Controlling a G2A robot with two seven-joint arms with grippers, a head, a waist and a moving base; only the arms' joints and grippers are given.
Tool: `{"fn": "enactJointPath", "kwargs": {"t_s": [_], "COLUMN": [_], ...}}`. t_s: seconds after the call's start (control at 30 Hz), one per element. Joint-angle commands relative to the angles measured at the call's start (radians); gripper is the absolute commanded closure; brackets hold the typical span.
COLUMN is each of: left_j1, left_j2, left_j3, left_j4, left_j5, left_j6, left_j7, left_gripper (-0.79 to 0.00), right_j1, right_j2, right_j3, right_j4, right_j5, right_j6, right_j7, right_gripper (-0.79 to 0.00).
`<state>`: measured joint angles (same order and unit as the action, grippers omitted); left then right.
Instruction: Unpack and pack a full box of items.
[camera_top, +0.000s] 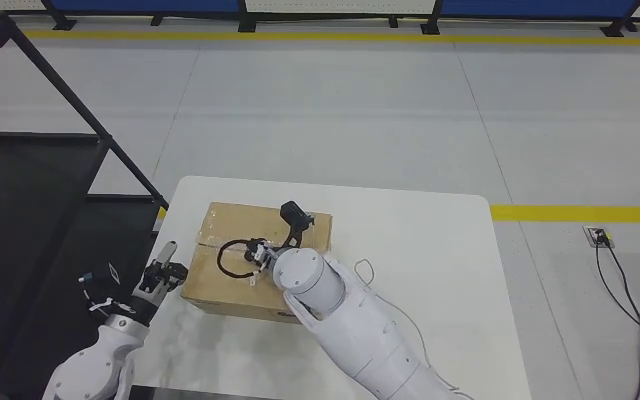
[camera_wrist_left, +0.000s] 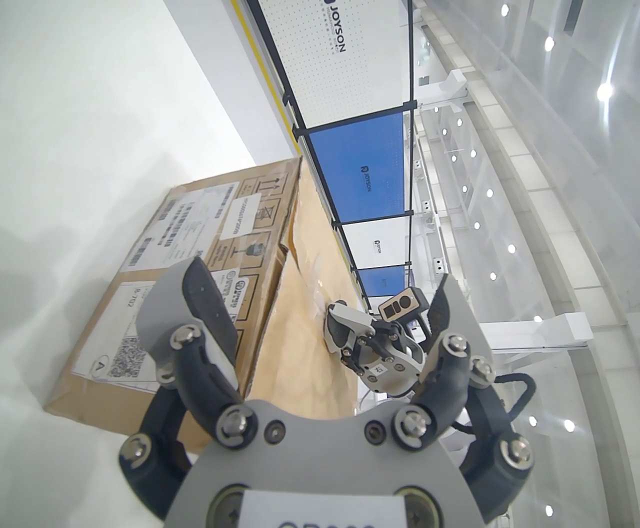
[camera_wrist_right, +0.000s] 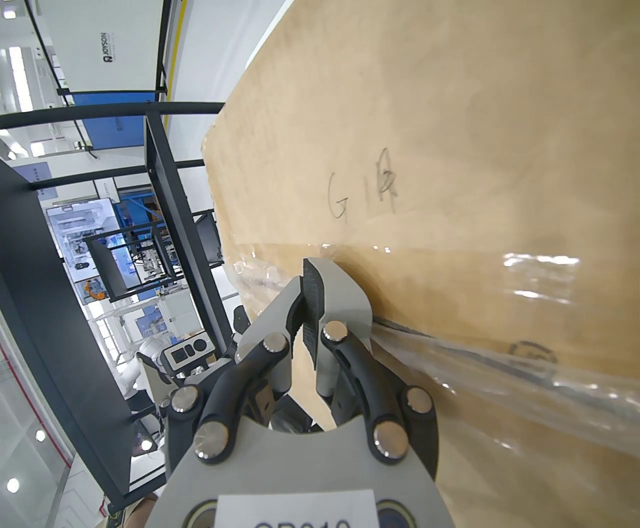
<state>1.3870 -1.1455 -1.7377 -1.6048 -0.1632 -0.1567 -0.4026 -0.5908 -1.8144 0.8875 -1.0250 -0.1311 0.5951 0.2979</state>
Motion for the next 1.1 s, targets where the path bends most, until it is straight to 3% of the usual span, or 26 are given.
{"fn": "enactJointPath", "kwargs": {"t_s": [0.0, 1.07], "left_j1": [0.000, -0.012], "left_j2": [0.000, 0.003], "left_j3": [0.001, 0.013], "left_j4": [-0.003, -0.027], "left_j5": [0.000, 0.021], "left_j6": [0.000, 0.019], "left_j7": [-0.001, 0.011], "left_gripper": [-0.785, -0.785], "right_j1": [-0.013, -0.306], "right_j2": [0.005, 0.125], "right_j3": [0.013, 0.283], "right_j4": [-0.023, -0.437], "right_j5": [-0.004, -0.173], "right_j6": [0.003, 0.102], "right_j7": [0.013, 0.163], "right_gripper": [0.000, 0.000]}}
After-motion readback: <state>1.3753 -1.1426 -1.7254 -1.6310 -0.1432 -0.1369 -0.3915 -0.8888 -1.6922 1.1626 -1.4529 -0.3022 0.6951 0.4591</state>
